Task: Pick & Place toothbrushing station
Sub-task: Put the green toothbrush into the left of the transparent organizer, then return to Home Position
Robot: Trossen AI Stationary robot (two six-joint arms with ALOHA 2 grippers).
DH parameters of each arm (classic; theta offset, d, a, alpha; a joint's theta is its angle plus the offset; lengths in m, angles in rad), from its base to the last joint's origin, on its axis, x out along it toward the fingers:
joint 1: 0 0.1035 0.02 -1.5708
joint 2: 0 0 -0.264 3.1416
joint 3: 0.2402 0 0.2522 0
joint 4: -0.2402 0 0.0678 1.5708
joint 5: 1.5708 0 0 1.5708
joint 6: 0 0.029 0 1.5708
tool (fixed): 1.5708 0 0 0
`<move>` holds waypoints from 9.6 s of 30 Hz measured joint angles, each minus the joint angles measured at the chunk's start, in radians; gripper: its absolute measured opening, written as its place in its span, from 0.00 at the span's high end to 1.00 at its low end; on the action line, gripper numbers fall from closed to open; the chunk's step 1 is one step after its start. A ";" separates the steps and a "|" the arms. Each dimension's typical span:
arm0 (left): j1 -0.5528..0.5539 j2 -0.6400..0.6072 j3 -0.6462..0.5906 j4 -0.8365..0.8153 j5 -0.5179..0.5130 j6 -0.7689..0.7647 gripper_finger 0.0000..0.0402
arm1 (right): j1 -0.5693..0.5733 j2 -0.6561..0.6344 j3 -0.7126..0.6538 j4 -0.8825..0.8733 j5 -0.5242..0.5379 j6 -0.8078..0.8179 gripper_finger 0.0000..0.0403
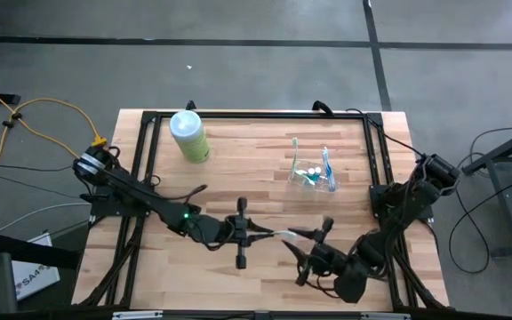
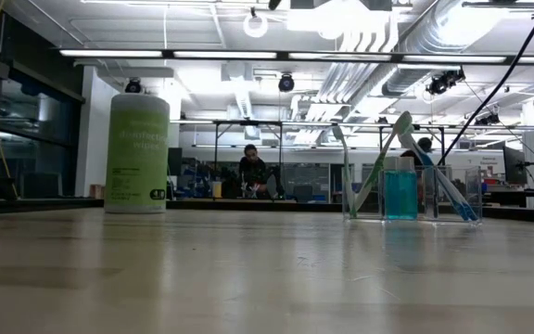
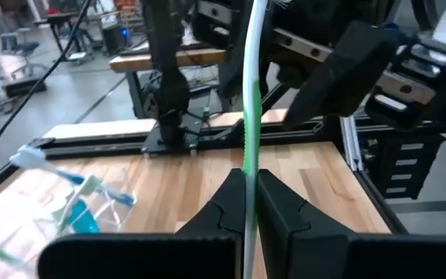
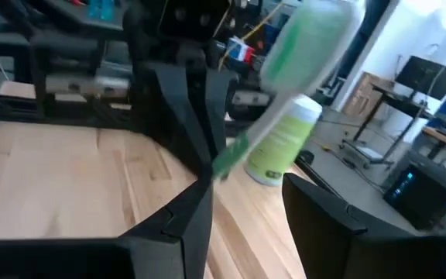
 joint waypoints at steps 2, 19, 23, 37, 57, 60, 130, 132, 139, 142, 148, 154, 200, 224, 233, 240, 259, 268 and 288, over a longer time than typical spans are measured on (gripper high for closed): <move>0.000 0.012 0.000 0.026 0.014 0.018 0.99 | -0.007 0.000 0.000 0.062 -0.017 -0.061 0.63; -0.036 0.014 0.000 0.082 0.044 0.108 0.99 | -0.046 0.000 0.000 0.257 -0.207 -0.218 0.69; -0.036 0.014 0.000 0.088 0.061 0.110 0.99 | -0.055 0.000 0.000 0.264 -0.250 -0.234 0.76; -0.036 0.014 0.000 0.082 0.057 0.194 0.82 | -0.054 0.000 0.000 0.243 -0.269 -0.249 0.96; -0.108 0.014 0.000 0.045 -0.145 0.225 0.56 | -0.105 -0.017 0.000 -0.144 -0.024 0.052 0.96; -0.112 0.014 0.000 0.044 -0.148 0.174 0.56 | -0.173 -0.056 0.001 -0.261 -0.075 0.156 0.96; -0.166 0.014 0.000 0.018 -0.185 0.126 0.56 | -0.767 -0.132 -0.392 -0.189 -0.463 0.598 0.87; -0.166 0.014 0.000 0.018 -0.185 0.126 0.56 | -0.767 -0.132 -0.392 -0.190 -0.464 0.598 0.85; -0.166 0.014 0.000 0.018 -0.185 0.126 0.56 | -0.767 -0.132 -0.392 -0.179 -0.461 0.580 0.76; -0.166 0.014 0.000 0.017 -0.185 0.126 0.56 | -0.767 -0.132 -0.392 -0.179 -0.465 0.574 0.73; -0.166 0.014 0.000 0.013 -0.185 0.126 0.56 | -0.760 -0.141 -0.391 -0.169 -0.466 0.549 0.66; -0.166 0.014 0.000 0.012 -0.185 0.125 0.56 | -0.741 -0.172 -0.389 -0.159 -0.463 0.528 0.63; -0.167 0.013 0.000 -0.087 -0.184 0.011 0.56 | -0.306 -0.462 -0.389 0.139 -1.113 0.407 0.65; -0.360 -0.075 -0.002 -0.120 -0.680 0.132 0.56 | -0.302 -0.781 -0.391 0.044 -1.324 0.152 0.65; -0.314 -0.224 -0.026 -0.513 -0.381 -0.140 0.56 | -0.328 -1.010 -0.391 -0.110 -1.293 0.132 0.65; -0.280 -0.289 -0.129 -0.510 -0.380 -0.188 0.56 | -0.329 -1.211 -0.452 -0.175 -1.249 0.131 0.65; -0.254 -0.385 -0.408 -0.247 -0.407 -0.239 0.56 | -0.329 -1.643 -0.836 -0.048 -1.262 0.217 0.65; -0.237 -0.385 -0.453 -0.220 -0.409 -0.251 0.56 | -0.329 -1.643 -0.937 0.042 -1.241 0.224 0.65; -0.238 -0.385 -0.453 -0.162 -0.345 -0.204 0.56 | -0.330 -1.643 -1.150 0.222 -1.243 0.134 0.65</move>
